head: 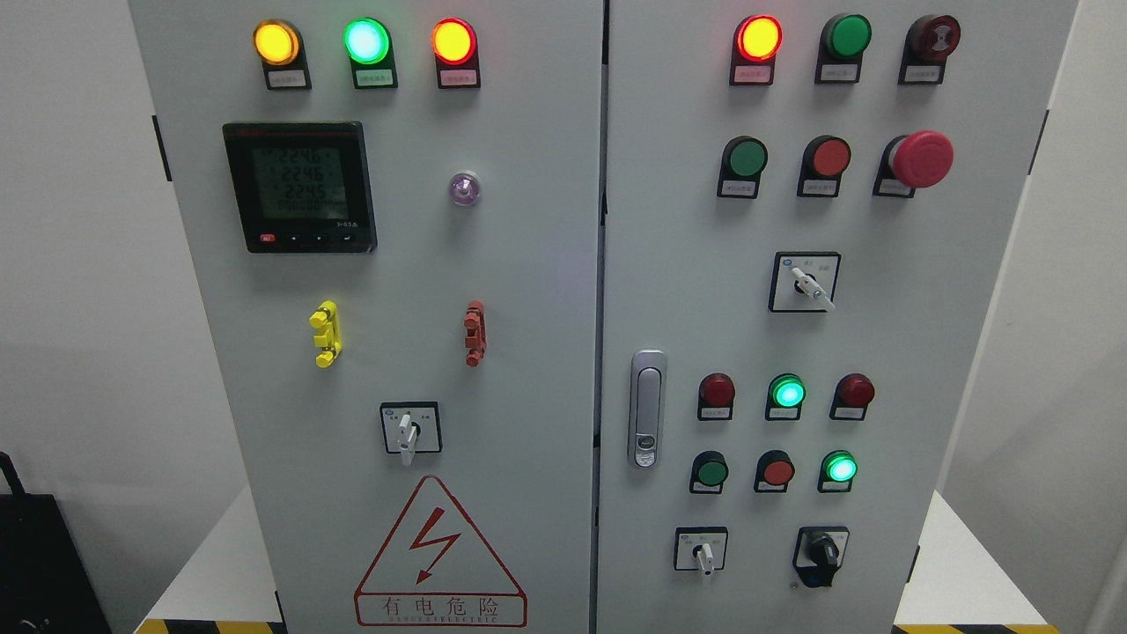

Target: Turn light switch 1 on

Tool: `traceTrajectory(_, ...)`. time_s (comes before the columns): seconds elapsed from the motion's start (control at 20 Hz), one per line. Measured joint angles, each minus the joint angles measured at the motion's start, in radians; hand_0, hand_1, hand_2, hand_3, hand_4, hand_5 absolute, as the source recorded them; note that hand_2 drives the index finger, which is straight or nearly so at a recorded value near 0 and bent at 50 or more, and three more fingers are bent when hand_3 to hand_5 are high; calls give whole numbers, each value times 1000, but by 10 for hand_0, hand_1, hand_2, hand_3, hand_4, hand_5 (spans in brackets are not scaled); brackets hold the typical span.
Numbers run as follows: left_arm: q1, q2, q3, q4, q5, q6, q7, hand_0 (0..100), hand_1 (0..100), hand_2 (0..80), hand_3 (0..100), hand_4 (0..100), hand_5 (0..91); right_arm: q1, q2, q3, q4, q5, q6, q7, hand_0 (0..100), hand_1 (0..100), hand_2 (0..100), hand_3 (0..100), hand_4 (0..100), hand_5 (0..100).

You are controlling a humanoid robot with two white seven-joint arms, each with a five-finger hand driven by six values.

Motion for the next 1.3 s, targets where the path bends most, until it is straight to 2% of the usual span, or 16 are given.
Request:
traceTrajectory(0.25, 32, 3, 41, -222, -31, -77, 3, 389, 162, 86, 289, 380, 7, 0, 0, 0, 0, 0, 0, 0, 0, 0, 0, 0, 0, 0)
traceTrajectory(0.5, 47, 6, 75, -433, -42, -92, -14, 389, 182, 175, 409, 533, 185, 0, 0, 0, 0, 0, 0, 0, 0, 0, 0, 0, 0, 0)
traceTrajectory(0.75, 52, 7, 97, -622, -44, -96, -60, 360, 178, 197, 446, 568, 219, 0, 0, 0, 0, 0, 0, 0, 0, 0, 0, 0, 0, 0)
traceTrajectory(0.85, 49, 7, 103, -690, -45, -96, -71, 353, 181, 228, 471, 591, 239, 0, 0, 0, 0, 0, 0, 0, 0, 0, 0, 0, 0, 0)
traceTrajectory(1.3, 10, 9, 112, -925, -42, -125, -75, 342, 210, 363, 625, 723, 438, 0, 0, 0, 0, 0, 0, 0, 0, 0, 0, 0, 0, 0)
